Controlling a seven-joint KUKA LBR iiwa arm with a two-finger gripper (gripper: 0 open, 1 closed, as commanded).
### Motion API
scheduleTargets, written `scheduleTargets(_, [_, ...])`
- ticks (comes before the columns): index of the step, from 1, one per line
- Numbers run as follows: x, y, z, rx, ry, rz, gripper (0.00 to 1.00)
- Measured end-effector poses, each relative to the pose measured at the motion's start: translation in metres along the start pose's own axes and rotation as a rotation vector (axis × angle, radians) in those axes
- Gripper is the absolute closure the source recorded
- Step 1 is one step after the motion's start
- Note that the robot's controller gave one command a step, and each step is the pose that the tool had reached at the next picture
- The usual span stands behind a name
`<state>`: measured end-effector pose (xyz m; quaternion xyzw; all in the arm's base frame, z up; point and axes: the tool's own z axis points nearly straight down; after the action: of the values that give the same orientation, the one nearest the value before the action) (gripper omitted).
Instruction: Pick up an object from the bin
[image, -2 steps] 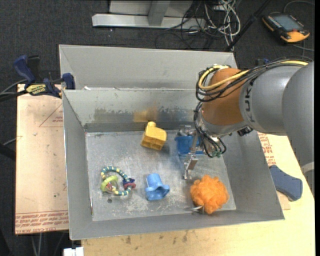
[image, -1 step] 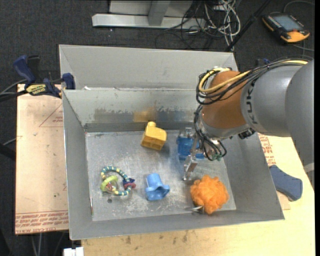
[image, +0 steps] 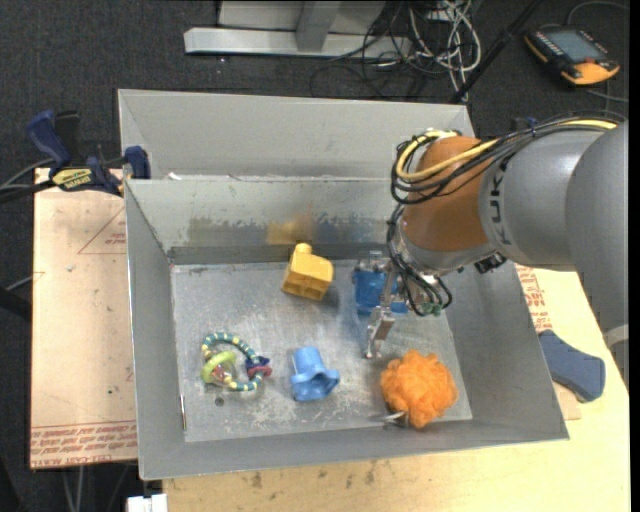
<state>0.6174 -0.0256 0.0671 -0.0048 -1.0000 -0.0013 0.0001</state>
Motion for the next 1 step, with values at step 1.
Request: scheduleTargets(1, [0.0073,0.0014,-0.0062,0.003,-0.007,0.009,1.0])
